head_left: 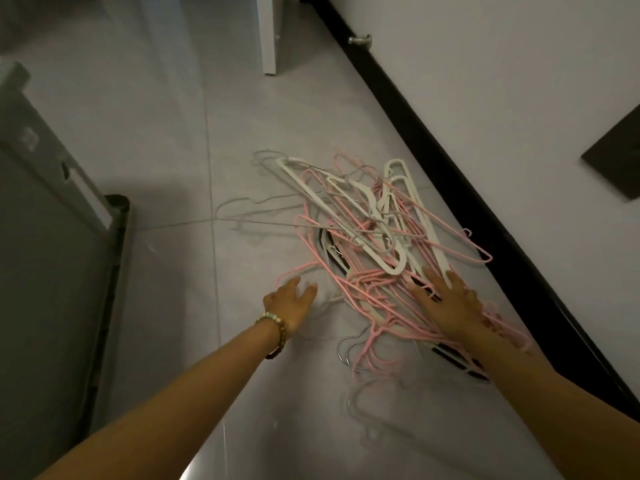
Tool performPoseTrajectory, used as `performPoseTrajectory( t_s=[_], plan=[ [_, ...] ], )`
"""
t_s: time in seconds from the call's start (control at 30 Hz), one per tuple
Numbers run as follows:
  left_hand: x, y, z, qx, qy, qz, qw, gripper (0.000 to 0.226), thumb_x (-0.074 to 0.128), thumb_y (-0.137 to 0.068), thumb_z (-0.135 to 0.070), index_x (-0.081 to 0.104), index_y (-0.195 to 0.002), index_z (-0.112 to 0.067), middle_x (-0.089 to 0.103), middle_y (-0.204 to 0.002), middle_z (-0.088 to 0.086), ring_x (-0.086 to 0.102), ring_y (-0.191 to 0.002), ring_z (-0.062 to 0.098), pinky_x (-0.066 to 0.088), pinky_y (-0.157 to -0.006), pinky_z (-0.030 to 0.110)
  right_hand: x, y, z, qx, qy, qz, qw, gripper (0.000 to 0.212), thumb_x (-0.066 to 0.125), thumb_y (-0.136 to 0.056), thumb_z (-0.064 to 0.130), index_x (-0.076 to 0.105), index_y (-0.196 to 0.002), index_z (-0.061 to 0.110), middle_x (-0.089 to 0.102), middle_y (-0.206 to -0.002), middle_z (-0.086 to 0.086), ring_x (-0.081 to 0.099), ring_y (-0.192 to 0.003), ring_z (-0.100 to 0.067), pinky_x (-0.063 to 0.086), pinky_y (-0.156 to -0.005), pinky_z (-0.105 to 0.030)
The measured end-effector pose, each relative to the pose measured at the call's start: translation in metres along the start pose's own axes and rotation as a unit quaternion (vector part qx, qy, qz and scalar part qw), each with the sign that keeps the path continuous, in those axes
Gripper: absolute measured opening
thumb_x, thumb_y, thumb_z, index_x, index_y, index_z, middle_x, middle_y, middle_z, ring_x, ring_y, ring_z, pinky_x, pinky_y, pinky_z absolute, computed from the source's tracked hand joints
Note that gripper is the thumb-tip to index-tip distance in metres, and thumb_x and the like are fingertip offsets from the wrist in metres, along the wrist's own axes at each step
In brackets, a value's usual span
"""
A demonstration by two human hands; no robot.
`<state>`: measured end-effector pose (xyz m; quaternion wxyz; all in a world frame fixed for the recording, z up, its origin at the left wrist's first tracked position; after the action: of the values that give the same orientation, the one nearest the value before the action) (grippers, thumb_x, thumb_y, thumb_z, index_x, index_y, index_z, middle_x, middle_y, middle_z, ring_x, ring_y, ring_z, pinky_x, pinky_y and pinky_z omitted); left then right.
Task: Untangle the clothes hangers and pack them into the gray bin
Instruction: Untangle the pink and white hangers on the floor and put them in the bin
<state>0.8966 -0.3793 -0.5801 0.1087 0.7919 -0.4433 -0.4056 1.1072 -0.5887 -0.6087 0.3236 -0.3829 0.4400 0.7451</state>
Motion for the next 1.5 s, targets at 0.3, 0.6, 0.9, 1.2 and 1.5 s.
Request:
performPoseTrajectory(
  t_s=[0.3, 0.6, 0.9, 1.2, 1.5],
  plan=[
    [-0.017, -0.006, 0.037, -0.014, -0.111, -0.054, 0.992, 0.049, 0.023, -0.100, -0.035, 0.058, -0.115, -0.005, 0.057, -0.125, 0.019, 0.049, -0.117, 0.035, 0.033, -0.104, 0.039, 0.054, 0.053, 0.059, -0.056, 0.007, -0.028, 0.998, 0.063, 0.030, -0.080, 0.076, 0.020, -0.139, 0.056, 0.004, -0.157, -0.001, 0.011, -0.140, -0.037, 0.012, -0.113, -0.050],
    [-0.037, 0.013, 0.082, -0.083, 0.014, -0.051, 0.995, 0.062, 0.022, -0.094, -0.055, 0.056, -0.092, -0.004, 0.057, -0.096, 0.014, 0.055, -0.093, 0.032, 0.042, -0.090, 0.038, 0.097, 0.130, 0.096, -0.124, 0.005, 0.110, 0.986, 0.046, 0.032, -0.088, 0.066, 0.032, -0.134, 0.057, -0.001, -0.158, 0.012, 0.000, -0.142, -0.033, 0.005, -0.115, -0.047],
    [-0.051, 0.004, 0.062, 0.030, 0.086, -0.121, 0.988, 0.054, 0.033, -0.097, -0.041, 0.032, -0.144, -0.014, 0.032, -0.149, 0.014, 0.032, -0.136, 0.030, 0.026, -0.115, 0.043, 0.032, 0.102, 0.138, -0.159, -0.030, -0.003, 0.987, 0.038, 0.042, -0.092, 0.053, 0.063, -0.107, 0.024, 0.064, -0.107, -0.003, 0.063, -0.089, -0.020, 0.052, -0.083, -0.036],
    [-0.034, -0.029, 0.018, -0.022, 0.256, -0.104, 0.961, 0.037, 0.044, -0.096, -0.031, 0.063, -0.101, -0.001, 0.060, -0.085, 0.010, 0.057, -0.075, 0.023, 0.049, -0.077, 0.035, 0.027, 0.011, 0.179, -0.033, -0.337, 0.115, 0.934, 0.045, 0.047, -0.094, 0.046, 0.059, -0.121, 0.012, 0.057, -0.107, 0.002, 0.051, -0.098, -0.017, 0.037, -0.084, -0.032],
    [-0.028, 0.007, 0.027, 0.046, 0.355, -0.017, 0.934, 0.021, 0.055, -0.091, -0.029, 0.053, -0.076, -0.016, 0.057, -0.059, 0.006, 0.054, -0.052, 0.017, 0.047, -0.050, 0.024, 0.040, 0.016, 0.197, 0.021, -0.511, 0.061, 0.857, 0.028, 0.059, -0.091, 0.025, 0.057, -0.109, 0.003, 0.068, -0.086, -0.005, 0.065, -0.054, -0.010, 0.051, -0.051, -0.027]
  ],
)
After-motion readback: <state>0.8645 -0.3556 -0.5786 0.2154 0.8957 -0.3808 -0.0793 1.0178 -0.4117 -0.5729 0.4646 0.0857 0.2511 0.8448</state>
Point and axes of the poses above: each hand's wrist, its own y-axis away from the middle knuckle, its own x-axis out of the palm, z = x × y, the point moved 2 cm from there along -y, towards the middle knuckle
